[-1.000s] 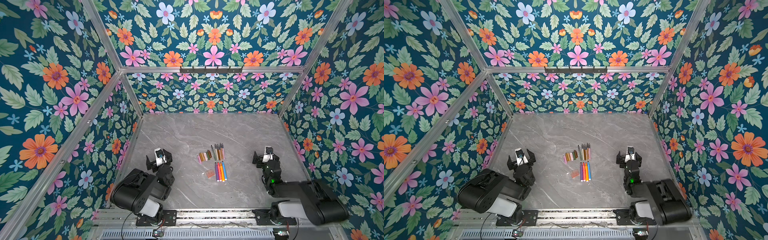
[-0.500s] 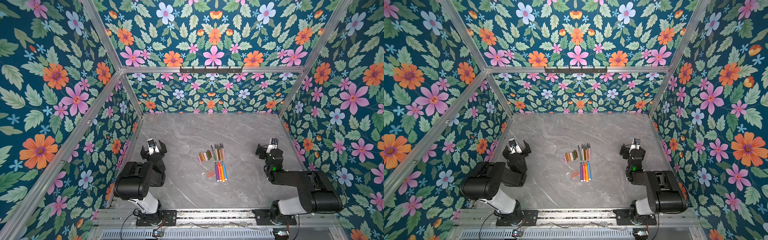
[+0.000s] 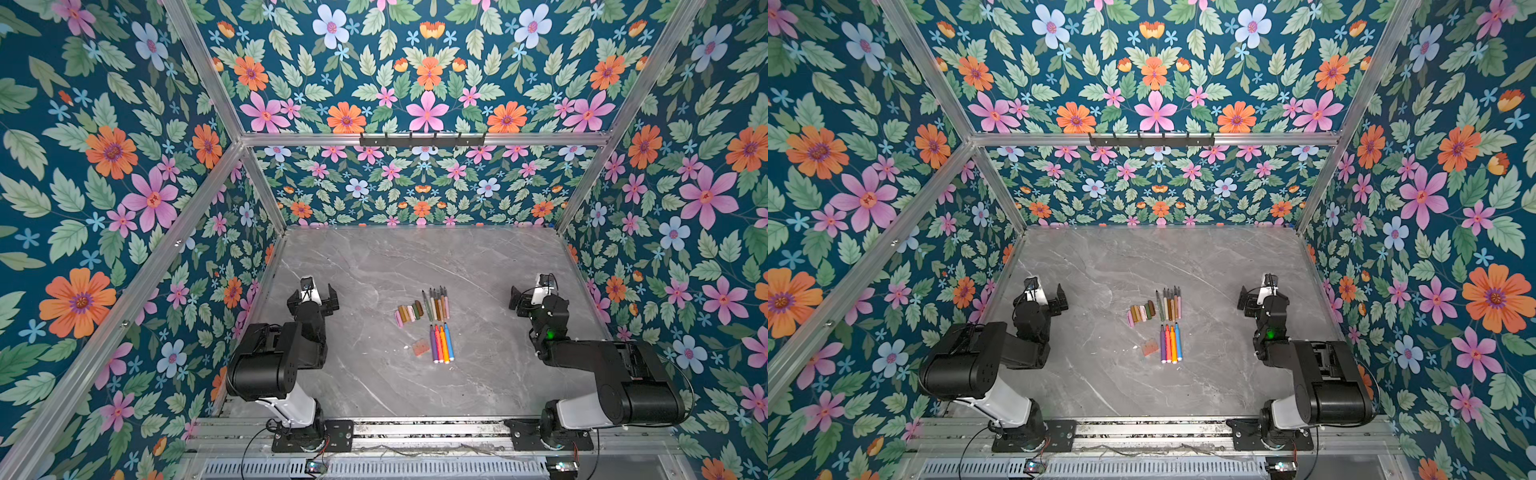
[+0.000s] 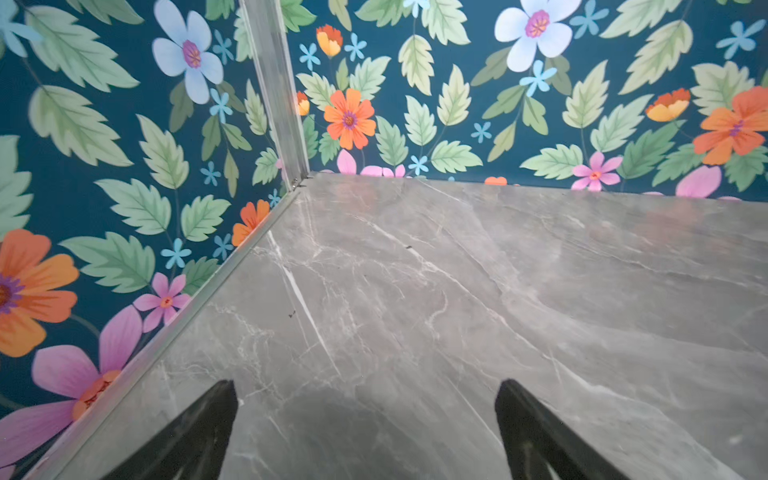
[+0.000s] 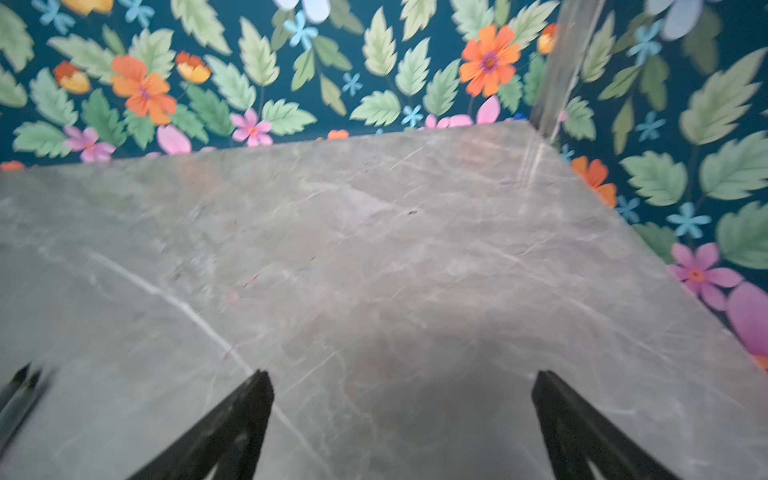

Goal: Open the pen caps

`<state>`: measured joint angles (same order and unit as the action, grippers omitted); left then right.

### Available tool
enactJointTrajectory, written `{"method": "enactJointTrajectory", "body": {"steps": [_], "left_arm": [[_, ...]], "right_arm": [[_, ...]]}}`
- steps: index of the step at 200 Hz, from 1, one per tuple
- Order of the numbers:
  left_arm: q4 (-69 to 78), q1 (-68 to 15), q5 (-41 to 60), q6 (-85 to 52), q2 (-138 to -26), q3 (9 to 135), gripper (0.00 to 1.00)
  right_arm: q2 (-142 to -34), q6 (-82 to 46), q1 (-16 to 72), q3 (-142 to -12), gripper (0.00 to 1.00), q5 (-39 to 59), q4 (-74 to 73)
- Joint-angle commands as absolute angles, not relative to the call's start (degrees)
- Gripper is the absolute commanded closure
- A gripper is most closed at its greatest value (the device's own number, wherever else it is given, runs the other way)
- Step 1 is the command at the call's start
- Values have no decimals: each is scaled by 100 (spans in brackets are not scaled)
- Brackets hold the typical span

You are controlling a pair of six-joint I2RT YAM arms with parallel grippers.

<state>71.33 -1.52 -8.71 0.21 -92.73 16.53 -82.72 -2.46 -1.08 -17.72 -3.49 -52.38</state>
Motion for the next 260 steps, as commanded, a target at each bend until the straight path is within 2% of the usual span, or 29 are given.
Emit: {"method": "enactJointTrajectory", "body": {"steps": [1, 159, 170, 184, 192, 206, 212, 216, 224, 238, 250, 260], "left_arm": [[7103, -145, -684, 9, -9254, 1674, 0], [7233, -158, -720, 26, -9252, 1617, 0], [7233, -161, -720, 26, -9246, 1617, 0], [7232, -159, -719, 26, -9248, 1622, 0], [7233, -159, -714, 22, -9247, 1617, 0], [7223, -160, -712, 26, -9246, 1617, 0], [7239, -161, -717, 26, -9246, 1617, 0], [7242, -158, -712, 26, -9248, 1617, 0], [7226, -159, -712, 19, -9247, 1617, 0], [7222, -158, -708, 18, -9246, 1617, 0], [7242, -165, -701, 18, -9248, 1616, 0], [7224, -159, -707, 18, -9247, 1617, 0]], "right_arm": [[-8245, -303, -120, -1758, 1, -255, -5118], [-8222, -241, -95, -1725, 1, -142, -5159], [-8131, 130, 120, -1383, 1, 189, -5714], [-8068, 628, 207, -365, 1, 1029, -7576], [-8162, 497, 200, -319, 1, 773, -7818], [-8293, -445, 185, -1147, 1, -1463, -6431], [-8271, -675, -152, -1634, 1, -1023, -5388], [-8159, -679, -90, -1686, 1, -1155, -5084], [-8057, -452, 36, -1416, 1, -958, -5591], [-8190, 243, 32, -1316, 1, 611, -5966], [-8246, 78, -68, -1447, 1, 602, -5850], [-8172, 35, -131, -1679, 1, 666, -5167]]}}
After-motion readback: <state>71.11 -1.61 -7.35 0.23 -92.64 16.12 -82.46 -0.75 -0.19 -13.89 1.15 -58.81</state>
